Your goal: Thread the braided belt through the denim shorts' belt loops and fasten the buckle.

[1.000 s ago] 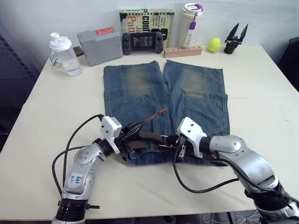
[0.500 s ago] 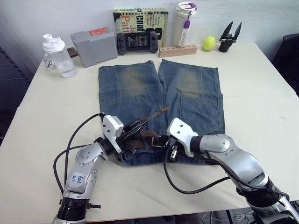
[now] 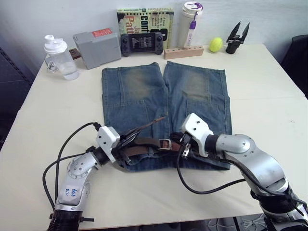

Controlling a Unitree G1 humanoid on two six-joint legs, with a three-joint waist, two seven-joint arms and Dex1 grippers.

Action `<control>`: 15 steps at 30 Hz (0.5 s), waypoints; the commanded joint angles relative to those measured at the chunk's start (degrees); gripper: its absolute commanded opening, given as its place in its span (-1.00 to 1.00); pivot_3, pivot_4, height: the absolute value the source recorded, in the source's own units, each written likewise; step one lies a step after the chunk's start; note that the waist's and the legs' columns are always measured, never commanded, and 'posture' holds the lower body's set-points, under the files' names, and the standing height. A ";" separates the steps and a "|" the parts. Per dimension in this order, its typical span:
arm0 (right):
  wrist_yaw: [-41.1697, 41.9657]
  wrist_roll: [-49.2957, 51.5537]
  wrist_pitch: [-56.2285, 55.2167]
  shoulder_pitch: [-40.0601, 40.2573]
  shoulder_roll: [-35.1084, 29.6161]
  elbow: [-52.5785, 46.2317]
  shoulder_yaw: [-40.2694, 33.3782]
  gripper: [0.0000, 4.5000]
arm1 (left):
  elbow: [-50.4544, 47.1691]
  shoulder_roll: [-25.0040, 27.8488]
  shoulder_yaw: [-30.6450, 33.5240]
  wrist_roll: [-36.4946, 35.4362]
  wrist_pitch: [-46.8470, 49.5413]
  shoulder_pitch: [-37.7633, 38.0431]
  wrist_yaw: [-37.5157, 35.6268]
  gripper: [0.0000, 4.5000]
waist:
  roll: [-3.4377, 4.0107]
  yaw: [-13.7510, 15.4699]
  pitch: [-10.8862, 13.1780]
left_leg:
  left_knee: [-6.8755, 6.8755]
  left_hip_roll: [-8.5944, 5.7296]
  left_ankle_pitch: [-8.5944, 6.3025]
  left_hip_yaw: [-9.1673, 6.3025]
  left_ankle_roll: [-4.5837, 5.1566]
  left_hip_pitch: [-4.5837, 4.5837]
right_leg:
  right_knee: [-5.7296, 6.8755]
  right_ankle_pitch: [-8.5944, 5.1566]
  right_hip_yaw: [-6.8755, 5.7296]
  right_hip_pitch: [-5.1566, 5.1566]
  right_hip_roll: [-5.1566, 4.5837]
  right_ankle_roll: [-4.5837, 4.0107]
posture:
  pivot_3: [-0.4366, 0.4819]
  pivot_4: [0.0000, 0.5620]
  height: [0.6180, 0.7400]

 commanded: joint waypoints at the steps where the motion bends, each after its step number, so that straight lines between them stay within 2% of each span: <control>1: -0.03 1.05 0.89 0.84 -1.02 -2.33 -0.83 -0.96 | -0.76 0.11 0.14 0.58 -1.98 0.59 0.17 -1.00 | 0.00 0.02 0.00 | 0.01 0.00 0.00 -0.01 0.00 0.00 | 0.01 0.00 0.00 0.00 0.00 0.00 | -0.05 -0.47 0.70; 15: -1.86 0.31 0.93 1.48 -1.63 -0.36 -0.04 -0.96 | -0.82 -0.05 -0.98 0.89 -2.25 0.46 0.14 -1.00 | 0.00 0.00 0.00 | 0.00 -0.01 0.00 0.00 0.01 0.00 | 0.01 0.00 0.00 0.00 -0.01 0.00 | -0.05 -0.47 0.70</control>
